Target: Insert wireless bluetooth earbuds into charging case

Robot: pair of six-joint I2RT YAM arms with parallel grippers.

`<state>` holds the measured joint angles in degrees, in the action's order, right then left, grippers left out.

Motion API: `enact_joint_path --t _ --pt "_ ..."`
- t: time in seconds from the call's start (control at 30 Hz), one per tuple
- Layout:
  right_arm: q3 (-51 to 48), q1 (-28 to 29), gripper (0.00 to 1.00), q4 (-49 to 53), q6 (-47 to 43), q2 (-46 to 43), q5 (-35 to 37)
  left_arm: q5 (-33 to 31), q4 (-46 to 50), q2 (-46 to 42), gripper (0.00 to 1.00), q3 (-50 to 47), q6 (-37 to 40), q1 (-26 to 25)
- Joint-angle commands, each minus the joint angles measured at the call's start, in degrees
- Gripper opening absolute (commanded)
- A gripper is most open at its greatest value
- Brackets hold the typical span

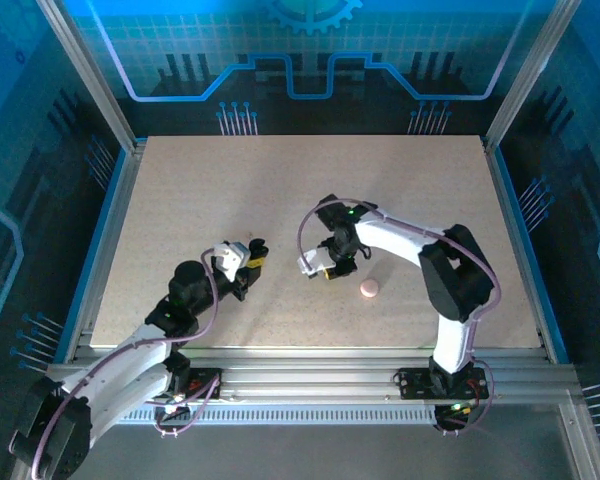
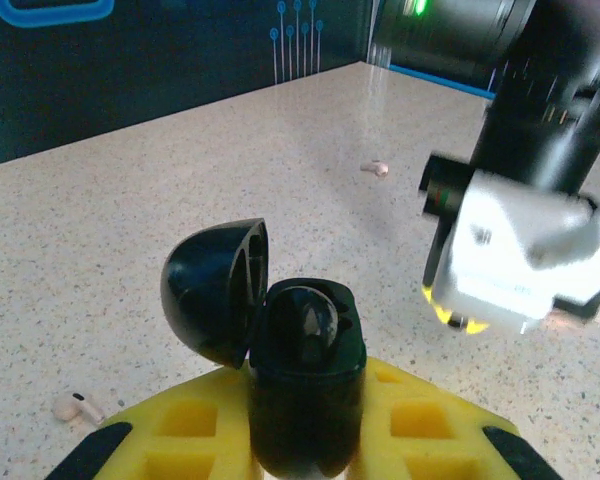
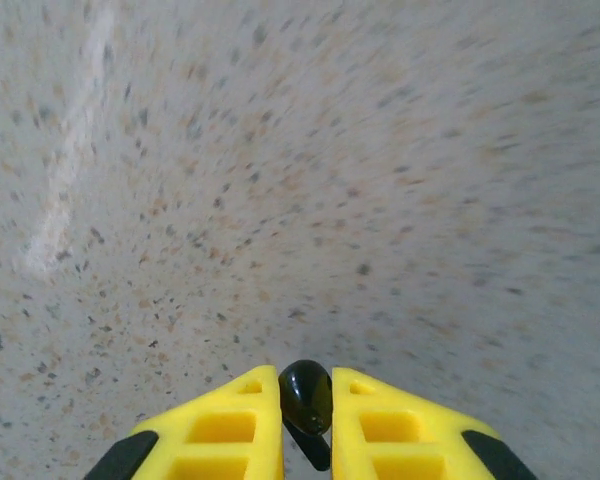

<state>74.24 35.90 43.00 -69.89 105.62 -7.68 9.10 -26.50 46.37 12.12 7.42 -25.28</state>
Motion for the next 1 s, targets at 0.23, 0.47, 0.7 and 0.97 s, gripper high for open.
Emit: enact_joint_path --t 0.23,0.47,0.7,0.97 --pt "-6.25 -4.24 0.14 -15.62 20.89 -12.51 -23.97 4.91 -5.89 4.69 0.07 2.89 0.03 0.15" --pt "-10.28 -6.35 0.14 -27.30 35.50 -17.51 -34.90 6.72 -10.92 9.17 0.07 3.57 0.62 -0.74" --pt "-13.52 -6.87 0.14 -40.33 51.63 -21.26 -39.95 8.16 -17.90 13.79 0.07 3.78 0.51 -1.08" --pt "-16.97 -4.97 0.14 -60.28 71.41 -20.40 -39.73 9.13 -26.68 18.06 0.07 3.37 -1.38 -1.35"
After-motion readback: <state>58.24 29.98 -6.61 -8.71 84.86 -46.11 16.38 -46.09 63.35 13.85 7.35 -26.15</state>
